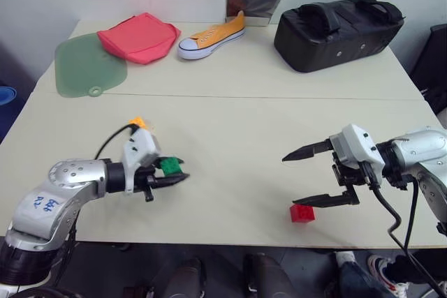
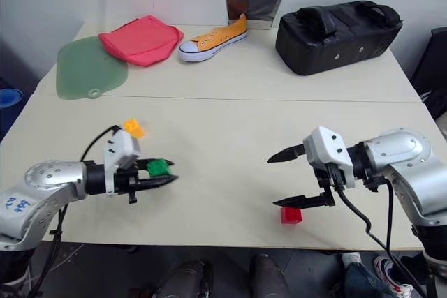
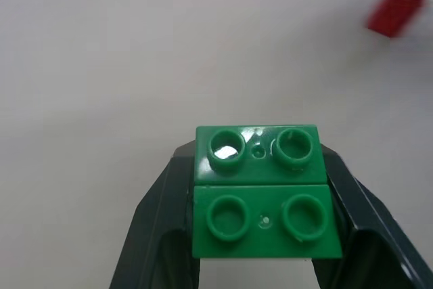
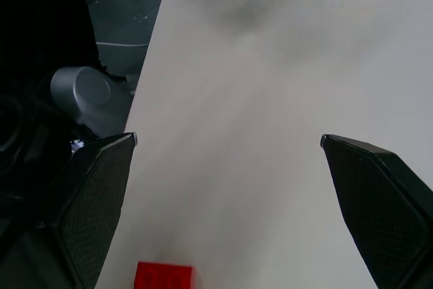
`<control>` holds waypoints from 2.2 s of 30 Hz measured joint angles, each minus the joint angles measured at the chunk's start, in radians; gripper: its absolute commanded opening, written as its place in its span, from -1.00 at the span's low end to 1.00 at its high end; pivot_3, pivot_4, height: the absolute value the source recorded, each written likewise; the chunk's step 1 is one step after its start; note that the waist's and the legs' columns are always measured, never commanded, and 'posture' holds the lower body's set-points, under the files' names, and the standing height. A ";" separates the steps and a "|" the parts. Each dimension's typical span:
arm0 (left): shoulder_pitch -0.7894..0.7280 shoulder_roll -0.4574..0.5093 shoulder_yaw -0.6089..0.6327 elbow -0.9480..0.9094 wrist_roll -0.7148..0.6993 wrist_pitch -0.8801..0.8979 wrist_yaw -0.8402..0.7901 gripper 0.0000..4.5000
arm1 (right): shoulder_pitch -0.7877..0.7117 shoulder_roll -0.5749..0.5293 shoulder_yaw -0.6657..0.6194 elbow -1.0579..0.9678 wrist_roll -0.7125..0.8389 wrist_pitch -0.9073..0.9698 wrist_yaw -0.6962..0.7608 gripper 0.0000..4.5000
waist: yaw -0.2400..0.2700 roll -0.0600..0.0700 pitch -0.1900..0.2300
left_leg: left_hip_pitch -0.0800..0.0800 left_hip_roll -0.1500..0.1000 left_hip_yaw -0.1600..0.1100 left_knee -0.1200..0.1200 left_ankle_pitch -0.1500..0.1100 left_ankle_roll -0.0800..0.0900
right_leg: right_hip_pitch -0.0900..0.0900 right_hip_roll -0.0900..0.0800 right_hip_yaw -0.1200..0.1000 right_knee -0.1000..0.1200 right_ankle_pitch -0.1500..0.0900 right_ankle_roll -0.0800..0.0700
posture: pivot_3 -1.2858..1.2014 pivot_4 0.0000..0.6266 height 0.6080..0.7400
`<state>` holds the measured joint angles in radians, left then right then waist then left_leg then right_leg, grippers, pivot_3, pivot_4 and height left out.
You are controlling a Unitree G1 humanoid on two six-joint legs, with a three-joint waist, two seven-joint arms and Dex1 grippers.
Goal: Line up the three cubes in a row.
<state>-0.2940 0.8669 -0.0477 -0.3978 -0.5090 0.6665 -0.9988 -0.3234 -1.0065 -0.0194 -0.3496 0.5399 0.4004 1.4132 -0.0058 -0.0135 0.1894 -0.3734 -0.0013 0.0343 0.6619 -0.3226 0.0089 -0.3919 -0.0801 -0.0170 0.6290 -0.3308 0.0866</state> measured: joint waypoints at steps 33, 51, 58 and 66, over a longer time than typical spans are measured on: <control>-0.234 -0.404 -0.525 0.161 0.380 -0.036 0.002 -0.31 | 0.510 -0.053 -0.302 -0.163 -0.067 -0.073 -0.066 1.00 | 0.028 0.000 0.000 | 0.001 -0.002 0.002 0.005 0.003 0.005 | 0.001 0.001 0.004 0.006 0.002 0.003 | 0.03 -0.52 1.00; -0.206 -0.416 -0.553 0.135 0.413 -0.066 0.014 -0.31 | 0.489 -0.066 -0.289 -0.155 -0.068 -0.088 -0.058 1.00 | 0.029 0.000 0.000 | 0.001 -0.002 0.002 0.006 0.003 0.004 | 0.001 0.001 0.004 0.007 0.002 0.003 | 0.03 -0.52 1.00; -0.202 -0.395 -0.549 0.136 0.416 -0.098 0.001 0.73 | 0.455 -0.066 -0.263 -0.154 -0.066 -0.087 -0.063 1.00 | 0.028 0.000 0.000 | 0.001 -0.001 0.002 0.006 0.003 0.004 | 0.001 0.001 0.004 0.007 0.001 0.003 | 0.03 -0.52 1.00; -0.149 -0.297 -0.450 0.096 0.362 -0.099 -0.041 0.99 | 0.410 -0.066 -0.247 -0.119 -0.066 -0.088 -0.060 1.00 | 0.023 0.000 0.000 | 0.002 -0.001 0.002 0.005 0.003 0.004 | 0.001 0.001 0.004 0.008 0.001 0.003 | 0.03 -0.52 1.00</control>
<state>-0.4430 0.5702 -0.4972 -0.3016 -0.1473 0.5680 -1.0400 0.0866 -1.0723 -0.2663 -0.4682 0.4740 0.3128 1.3534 0.0171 -0.0138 0.1896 -0.3718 -0.0024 0.0360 0.6672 -0.3194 0.0127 -0.3907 -0.0788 -0.0131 0.6367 -0.3293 0.0894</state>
